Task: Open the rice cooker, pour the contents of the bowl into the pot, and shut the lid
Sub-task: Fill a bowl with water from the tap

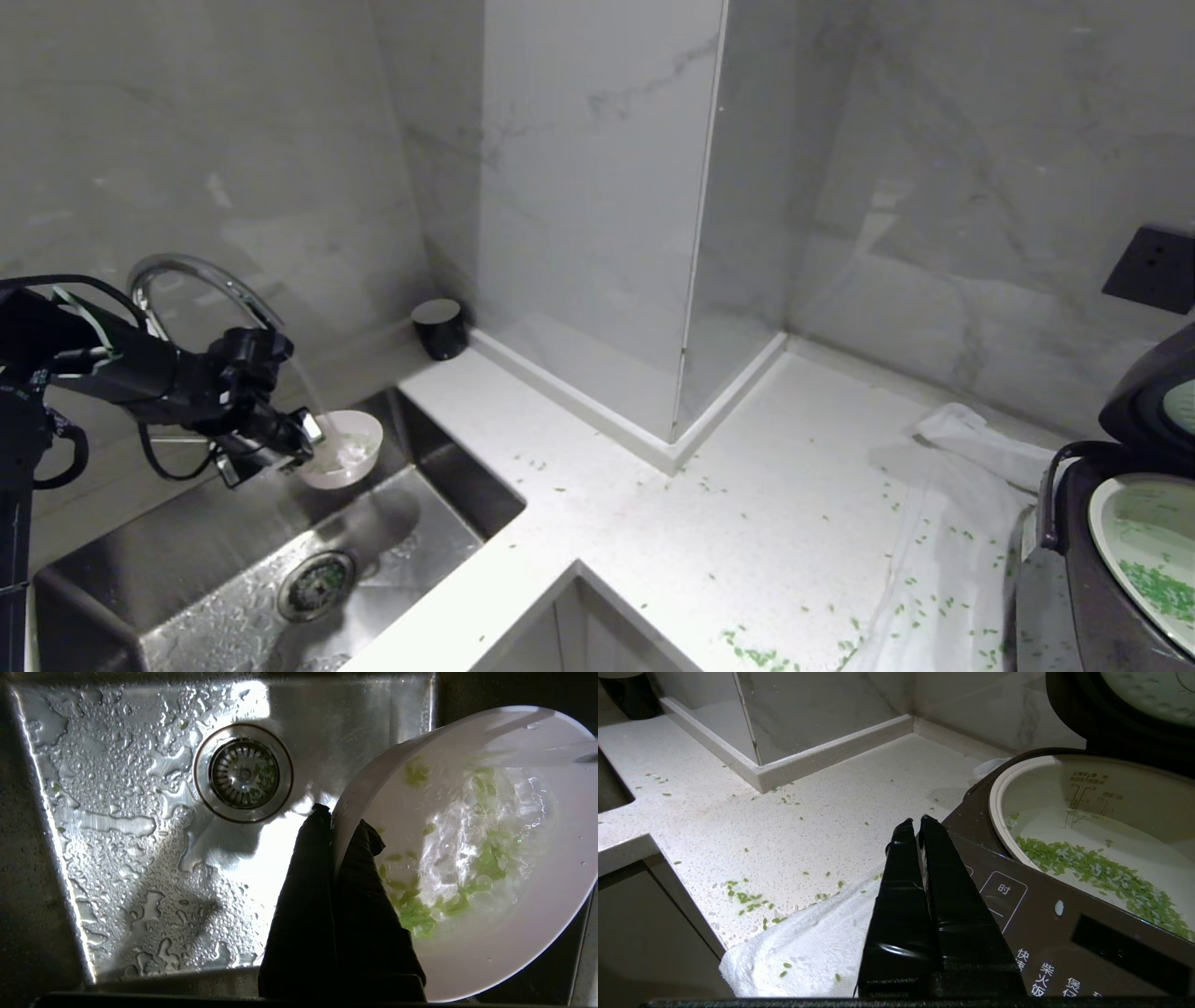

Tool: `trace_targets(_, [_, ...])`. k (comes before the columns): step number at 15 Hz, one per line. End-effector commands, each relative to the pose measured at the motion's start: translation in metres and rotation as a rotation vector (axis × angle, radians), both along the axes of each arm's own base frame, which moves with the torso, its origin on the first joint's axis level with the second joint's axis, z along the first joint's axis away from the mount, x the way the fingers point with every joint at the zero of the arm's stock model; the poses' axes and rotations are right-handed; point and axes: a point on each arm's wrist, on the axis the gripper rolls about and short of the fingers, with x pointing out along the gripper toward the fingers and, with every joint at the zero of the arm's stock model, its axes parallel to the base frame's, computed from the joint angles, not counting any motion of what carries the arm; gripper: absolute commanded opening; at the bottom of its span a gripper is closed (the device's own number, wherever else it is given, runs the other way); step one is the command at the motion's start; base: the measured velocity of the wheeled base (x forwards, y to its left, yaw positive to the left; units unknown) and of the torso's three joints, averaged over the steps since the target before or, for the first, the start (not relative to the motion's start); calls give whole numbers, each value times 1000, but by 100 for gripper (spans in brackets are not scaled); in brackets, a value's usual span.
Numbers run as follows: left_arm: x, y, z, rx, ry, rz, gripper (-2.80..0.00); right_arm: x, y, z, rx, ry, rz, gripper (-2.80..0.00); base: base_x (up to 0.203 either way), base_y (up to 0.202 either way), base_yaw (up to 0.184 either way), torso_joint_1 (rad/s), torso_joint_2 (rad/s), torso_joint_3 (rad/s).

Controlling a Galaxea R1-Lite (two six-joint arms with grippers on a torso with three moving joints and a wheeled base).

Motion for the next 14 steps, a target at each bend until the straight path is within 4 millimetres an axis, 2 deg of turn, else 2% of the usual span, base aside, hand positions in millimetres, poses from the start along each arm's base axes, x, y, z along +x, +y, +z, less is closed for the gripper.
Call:
trace_targets(1, [-2, -2, 3, -2, -4, 2, -280, 0, 0, 0, -1, 0, 1, -280, 0, 0, 0, 0, 0, 0])
trace_targets(8, [-8, -5, 8, -12, -3, -10, -280, 0, 0, 0, 0, 1, 1, -280, 0, 0, 0, 0, 0, 0])
trace_targets(11, [-16, -20, 0, -20, 38, -43, -280, 0, 0, 0, -1, 1, 1, -280, 0, 0, 0, 0, 0, 0])
trace_targets(14, [-27, -42, 2, -40, 59, -100, -280, 0, 0, -1, -1, 3, 1, -280, 0, 0, 0, 0, 0, 0])
